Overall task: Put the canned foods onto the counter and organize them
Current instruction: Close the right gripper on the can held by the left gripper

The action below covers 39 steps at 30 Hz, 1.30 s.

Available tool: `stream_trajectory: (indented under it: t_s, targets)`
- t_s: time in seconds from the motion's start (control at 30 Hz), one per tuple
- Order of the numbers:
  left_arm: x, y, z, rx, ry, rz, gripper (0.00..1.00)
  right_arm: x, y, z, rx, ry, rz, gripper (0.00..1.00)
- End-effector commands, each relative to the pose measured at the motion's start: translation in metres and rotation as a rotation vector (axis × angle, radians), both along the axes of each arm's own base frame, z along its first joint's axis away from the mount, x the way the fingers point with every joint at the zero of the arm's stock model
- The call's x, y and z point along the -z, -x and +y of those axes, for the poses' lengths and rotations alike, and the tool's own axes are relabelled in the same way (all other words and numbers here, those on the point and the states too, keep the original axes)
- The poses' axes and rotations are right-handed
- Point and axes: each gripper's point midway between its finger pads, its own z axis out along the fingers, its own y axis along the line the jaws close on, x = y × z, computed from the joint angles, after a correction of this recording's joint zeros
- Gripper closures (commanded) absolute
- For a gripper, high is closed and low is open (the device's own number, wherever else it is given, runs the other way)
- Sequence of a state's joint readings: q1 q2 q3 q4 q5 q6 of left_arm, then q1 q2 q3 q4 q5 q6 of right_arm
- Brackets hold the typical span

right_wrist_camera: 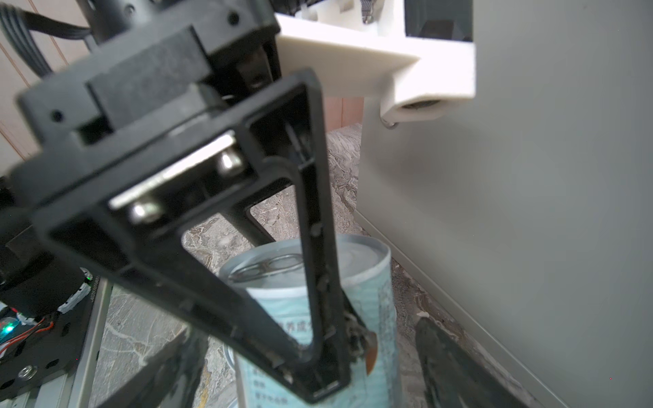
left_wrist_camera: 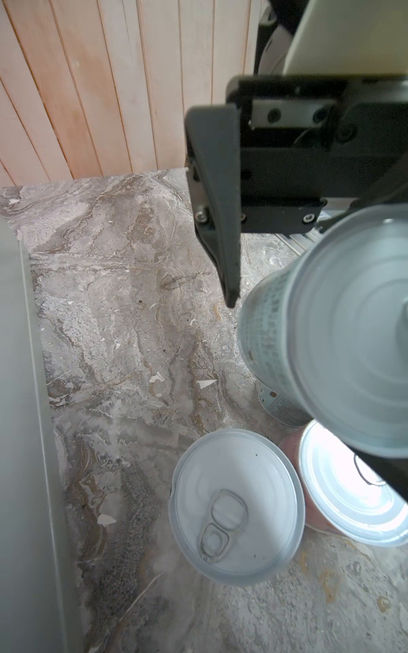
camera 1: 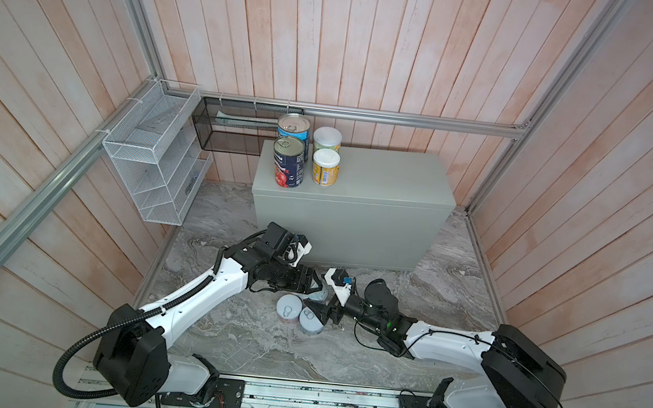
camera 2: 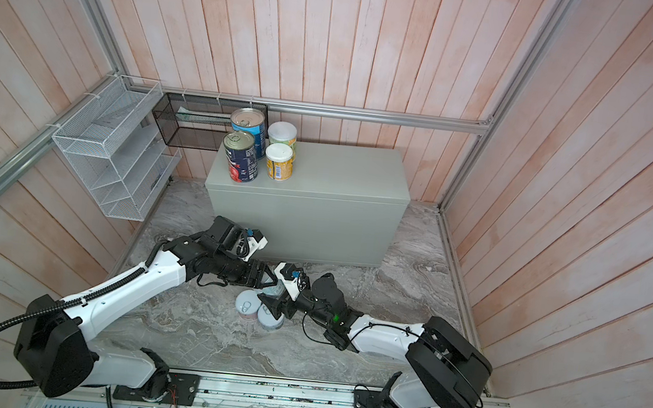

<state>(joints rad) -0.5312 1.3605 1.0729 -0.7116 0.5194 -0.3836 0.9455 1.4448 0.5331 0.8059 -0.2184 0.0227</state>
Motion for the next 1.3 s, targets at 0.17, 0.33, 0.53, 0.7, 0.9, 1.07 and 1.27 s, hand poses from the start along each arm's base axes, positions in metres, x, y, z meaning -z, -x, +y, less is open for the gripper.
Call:
stream_trajectory:
  t_s: [0.17, 0.33, 0.53, 0.7, 0.9, 1.07, 1.27]
  targets:
    - [-0.028, -0.001, -0.01, 0.045, 0.075, -0.044, 0.51, -0.02, -0.007, 0.013, 0.0, -0.074, -0.04, 0.11]
    - [-0.026, 0.001, -0.013, 0.041, 0.101, -0.024, 0.51, -0.019, -0.01, 0.018, -0.004, -0.081, -0.039, 0.15]
    - [-0.029, 0.001, -0.014, 0.034, 0.115, -0.018, 0.51, -0.016, -0.012, 0.025, -0.014, -0.09, -0.027, 0.17]
    - [-0.029, 0.001, -0.015, 0.036, 0.114, -0.017, 0.51, -0.014, -0.012, 0.027, -0.02, -0.089, -0.024, 0.24]
    - [-0.029, -0.002, -0.015, 0.03, 0.11, -0.02, 0.51, -0.016, -0.013, 0.024, -0.005, -0.095, -0.029, 0.43]
    - [-0.027, -0.002, -0.014, 0.018, 0.111, -0.017, 0.47, -0.026, -0.018, 0.014, 0.047, -0.14, -0.021, 0.5]
    - [-0.022, -0.002, -0.01, -0.012, 0.096, -0.016, 0.16, -0.038, -0.02, 0.006, 0.075, -0.178, -0.023, 0.5]
